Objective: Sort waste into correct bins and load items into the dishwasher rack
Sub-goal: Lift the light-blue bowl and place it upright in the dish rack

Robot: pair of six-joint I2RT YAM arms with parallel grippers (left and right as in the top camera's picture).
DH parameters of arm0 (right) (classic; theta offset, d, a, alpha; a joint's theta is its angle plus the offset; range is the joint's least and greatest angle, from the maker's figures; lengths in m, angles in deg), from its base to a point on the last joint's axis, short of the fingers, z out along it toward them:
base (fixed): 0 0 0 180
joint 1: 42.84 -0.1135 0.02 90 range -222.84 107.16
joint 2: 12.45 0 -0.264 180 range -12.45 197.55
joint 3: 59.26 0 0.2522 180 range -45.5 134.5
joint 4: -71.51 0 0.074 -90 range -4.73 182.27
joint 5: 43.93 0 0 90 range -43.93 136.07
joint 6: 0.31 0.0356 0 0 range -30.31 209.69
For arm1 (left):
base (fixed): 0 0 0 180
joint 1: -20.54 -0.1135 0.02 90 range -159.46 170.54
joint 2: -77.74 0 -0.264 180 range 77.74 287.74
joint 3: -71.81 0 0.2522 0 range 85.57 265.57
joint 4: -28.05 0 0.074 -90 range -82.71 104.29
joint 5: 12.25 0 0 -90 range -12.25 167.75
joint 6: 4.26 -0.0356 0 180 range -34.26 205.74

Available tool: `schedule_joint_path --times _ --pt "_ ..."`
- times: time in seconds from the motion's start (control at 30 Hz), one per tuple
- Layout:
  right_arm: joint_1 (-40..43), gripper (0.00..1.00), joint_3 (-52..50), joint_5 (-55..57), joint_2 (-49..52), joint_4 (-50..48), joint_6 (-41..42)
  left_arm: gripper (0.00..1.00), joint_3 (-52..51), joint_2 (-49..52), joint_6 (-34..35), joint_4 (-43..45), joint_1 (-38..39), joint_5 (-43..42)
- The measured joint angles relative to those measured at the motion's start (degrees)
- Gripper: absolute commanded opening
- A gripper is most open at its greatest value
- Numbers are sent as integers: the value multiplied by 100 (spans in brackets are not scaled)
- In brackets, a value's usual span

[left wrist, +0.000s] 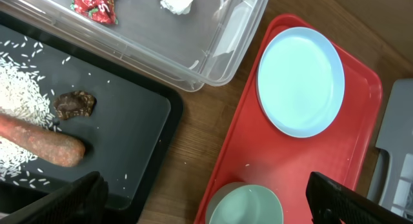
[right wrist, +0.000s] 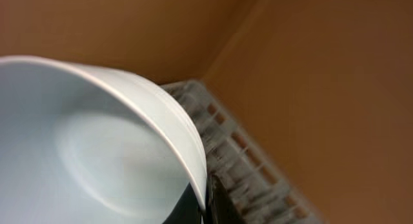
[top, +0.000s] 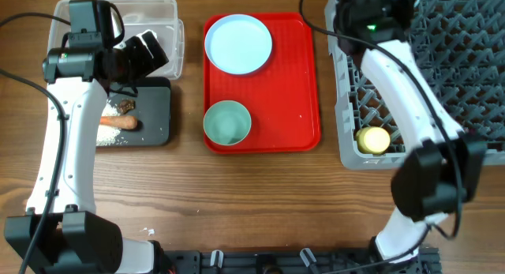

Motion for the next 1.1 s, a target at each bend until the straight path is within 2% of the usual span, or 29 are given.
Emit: schedule_joint_path --times 0.17,0.33,0.77,1.1 --pt "2 4 0 236 723 -977 -1849 100 0 0 0 0 0 7" --pt "9 4 0 302 1095 -1174 -2664 100 0 0 0 0 0 4" --pt "450 4 0 319 1408 -1276 -3040 100 0 0 0 0 0 7" --pt "306 4 0 310 1429 -1058 -3042 100 0 0 0 0 0 4"
